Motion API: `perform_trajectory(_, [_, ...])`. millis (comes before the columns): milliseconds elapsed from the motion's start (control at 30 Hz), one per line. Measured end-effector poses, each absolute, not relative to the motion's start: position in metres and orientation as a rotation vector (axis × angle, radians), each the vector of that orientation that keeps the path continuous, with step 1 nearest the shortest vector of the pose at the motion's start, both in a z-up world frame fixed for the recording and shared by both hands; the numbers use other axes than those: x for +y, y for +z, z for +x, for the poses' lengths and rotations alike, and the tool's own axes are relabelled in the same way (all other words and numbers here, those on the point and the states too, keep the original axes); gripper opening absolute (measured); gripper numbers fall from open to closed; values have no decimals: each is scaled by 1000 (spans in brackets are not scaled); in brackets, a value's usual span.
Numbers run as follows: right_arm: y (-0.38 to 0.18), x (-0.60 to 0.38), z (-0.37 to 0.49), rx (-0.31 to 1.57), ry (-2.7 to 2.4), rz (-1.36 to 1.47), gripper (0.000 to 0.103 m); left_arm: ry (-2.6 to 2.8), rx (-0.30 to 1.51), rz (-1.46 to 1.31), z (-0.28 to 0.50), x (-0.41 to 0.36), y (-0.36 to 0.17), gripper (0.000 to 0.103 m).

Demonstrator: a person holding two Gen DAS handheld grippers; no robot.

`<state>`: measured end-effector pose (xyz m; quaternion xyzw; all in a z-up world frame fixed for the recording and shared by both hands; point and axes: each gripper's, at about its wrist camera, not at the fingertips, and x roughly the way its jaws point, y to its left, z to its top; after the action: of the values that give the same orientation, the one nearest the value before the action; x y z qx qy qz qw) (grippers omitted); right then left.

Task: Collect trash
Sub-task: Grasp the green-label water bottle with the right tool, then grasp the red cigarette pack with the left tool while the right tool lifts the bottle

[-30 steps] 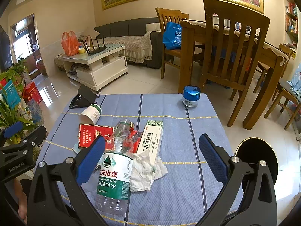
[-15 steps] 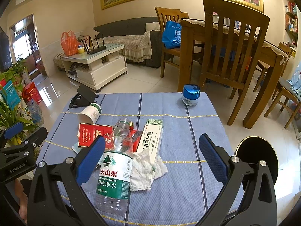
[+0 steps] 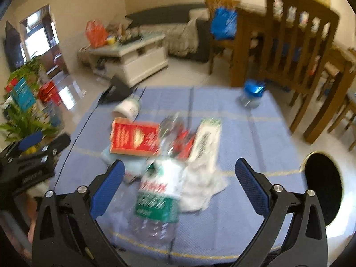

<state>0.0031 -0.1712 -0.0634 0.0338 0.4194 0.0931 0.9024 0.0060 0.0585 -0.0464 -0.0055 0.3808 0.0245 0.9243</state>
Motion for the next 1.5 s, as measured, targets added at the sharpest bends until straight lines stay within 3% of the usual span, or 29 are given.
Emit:
perform_trajectory(267, [-93,-152,15,958,258,97,98,203,959,18,7,122,-121,97])
perform_trajectory(433, [-111,-129,33,1026,221,-6,97,199,978,-20,4,138,-130,97])
perform_trajectory(467, [-116,-127,37,1043,213,-16,90,185,971,-23,4,137,-127,97])
perform_trajectory(500, [-122,-128,41,1058,211,-24,74,175,966,-25,5,135,-125,97])
perform_trajectory(533, [-129,-126,45,1075,199,-40,69,159,956,-23,5,132,-123,97])
perform_trajectory(1000, [-94,-225,39,937,323,325,66,-145,877,-65,46,63,-71,97])
perform_trajectory(1233, [-90,-286,30,829,398,490,65,-259,910,-16,92,1,-82,97])
perform_trajectory(1333, [-86,-300,18,781,406,492,65,-275,945,12,108,-16,-97,84])
perform_trajectory(1400, [-84,-308,15,753,408,495,65,-302,959,14,113,-21,-102,56])
perform_trajectory(1433, [-84,-309,13,747,408,496,65,-304,964,13,113,-21,-103,50])
perform_trajectory(1467, [-86,-312,13,745,409,499,65,-287,974,16,116,-22,-105,32])
perform_trajectory(1500, [-89,-314,12,744,409,503,65,-285,982,0,117,-19,-106,31])
